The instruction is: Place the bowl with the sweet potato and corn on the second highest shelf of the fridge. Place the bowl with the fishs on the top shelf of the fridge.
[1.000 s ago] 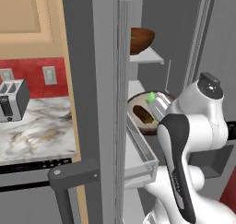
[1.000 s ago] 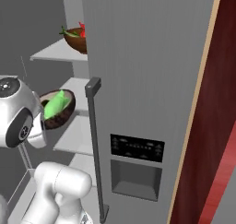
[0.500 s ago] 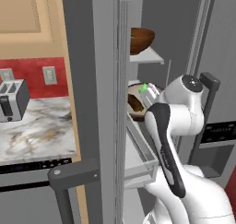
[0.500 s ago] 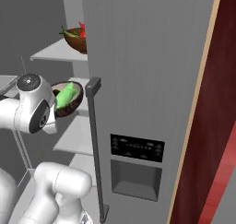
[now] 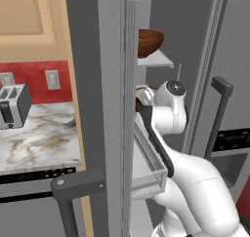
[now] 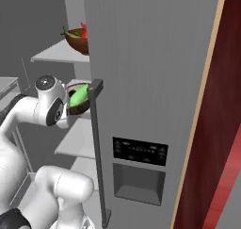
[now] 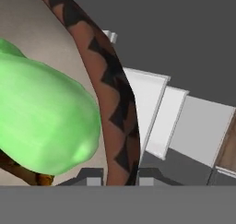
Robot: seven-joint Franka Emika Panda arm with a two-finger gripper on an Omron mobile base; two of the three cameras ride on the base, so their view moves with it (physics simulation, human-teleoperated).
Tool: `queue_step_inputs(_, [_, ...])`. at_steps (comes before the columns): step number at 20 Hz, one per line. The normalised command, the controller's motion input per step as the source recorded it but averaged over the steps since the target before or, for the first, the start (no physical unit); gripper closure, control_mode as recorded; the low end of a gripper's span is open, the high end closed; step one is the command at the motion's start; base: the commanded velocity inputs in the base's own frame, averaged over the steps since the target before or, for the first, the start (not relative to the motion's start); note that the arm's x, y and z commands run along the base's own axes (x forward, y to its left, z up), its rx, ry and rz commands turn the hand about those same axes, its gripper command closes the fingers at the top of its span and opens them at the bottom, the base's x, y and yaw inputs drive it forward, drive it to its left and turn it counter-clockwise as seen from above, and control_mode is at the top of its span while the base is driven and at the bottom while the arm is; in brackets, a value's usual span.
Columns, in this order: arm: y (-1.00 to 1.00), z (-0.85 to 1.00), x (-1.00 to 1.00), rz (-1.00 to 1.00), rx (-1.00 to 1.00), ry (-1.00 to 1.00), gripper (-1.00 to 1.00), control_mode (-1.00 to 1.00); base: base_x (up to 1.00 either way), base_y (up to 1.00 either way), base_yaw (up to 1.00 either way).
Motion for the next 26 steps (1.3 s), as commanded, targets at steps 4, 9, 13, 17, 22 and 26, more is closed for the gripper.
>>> queue_step_inputs(4, [0.17, -0.17, 1.0, -0.12, 0.0, 0.0, 1.0, -1.0, 0.0, 0.0, 0.0])
queue_step_inputs(9, [0.1, -0.09, 1.0, -0.09, 0.01, 0.0, 1.0, -1.0, 0.0, 0.0, 0.0])
queue_step_inputs(13, [-0.02, -0.01, 0.9, 0.0, 0.04, 0.02, -1.0, -1.0, 0.0, 0.0, 0.0])
queue_step_inputs(17, [-0.06, 0.0, -0.01, 0.0, 0.01, 0.03, -1.0, -1.0, 0.0, 0.0, 0.0])
queue_step_inputs(22, [-0.28, 0.22, -0.81, 0.0, 0.07, -0.03, -1.0, -1.0, 0.0, 0.0, 0.0])
queue_step_inputs(26, [-0.28, 0.53, -1.0, 0.0, 0.06, -0.1, -1.0, -1.0, 0.0, 0.0, 0.0])
